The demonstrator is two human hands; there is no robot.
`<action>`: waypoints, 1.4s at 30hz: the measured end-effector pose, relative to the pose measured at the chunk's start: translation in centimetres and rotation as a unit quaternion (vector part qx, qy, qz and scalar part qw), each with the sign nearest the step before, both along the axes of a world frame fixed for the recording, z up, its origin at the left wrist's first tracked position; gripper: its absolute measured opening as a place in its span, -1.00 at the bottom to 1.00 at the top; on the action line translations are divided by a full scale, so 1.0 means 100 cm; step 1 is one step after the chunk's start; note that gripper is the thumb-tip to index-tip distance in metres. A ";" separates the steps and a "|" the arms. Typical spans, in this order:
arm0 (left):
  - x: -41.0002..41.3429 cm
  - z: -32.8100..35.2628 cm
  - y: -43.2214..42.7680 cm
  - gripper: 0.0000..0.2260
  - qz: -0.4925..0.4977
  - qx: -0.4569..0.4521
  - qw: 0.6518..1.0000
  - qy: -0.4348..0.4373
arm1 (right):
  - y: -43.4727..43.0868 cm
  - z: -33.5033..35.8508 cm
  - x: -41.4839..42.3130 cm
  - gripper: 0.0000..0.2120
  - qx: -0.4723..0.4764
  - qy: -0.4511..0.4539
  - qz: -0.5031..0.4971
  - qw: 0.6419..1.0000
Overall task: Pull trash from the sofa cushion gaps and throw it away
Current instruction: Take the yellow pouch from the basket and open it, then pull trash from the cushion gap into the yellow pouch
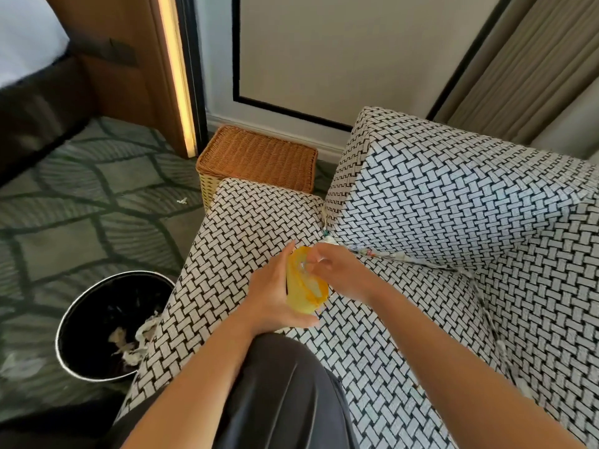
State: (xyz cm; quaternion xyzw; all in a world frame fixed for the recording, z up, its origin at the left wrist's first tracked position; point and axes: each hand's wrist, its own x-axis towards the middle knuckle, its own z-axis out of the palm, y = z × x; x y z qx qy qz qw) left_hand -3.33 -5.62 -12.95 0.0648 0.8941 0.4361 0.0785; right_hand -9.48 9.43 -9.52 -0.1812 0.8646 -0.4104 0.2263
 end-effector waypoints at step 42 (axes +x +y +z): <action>-0.012 -0.056 -0.029 -0.04 0.226 0.080 0.963 0.124 | -0.077 -0.012 -0.163 -0.63 0.686 0.158 0.110 0.701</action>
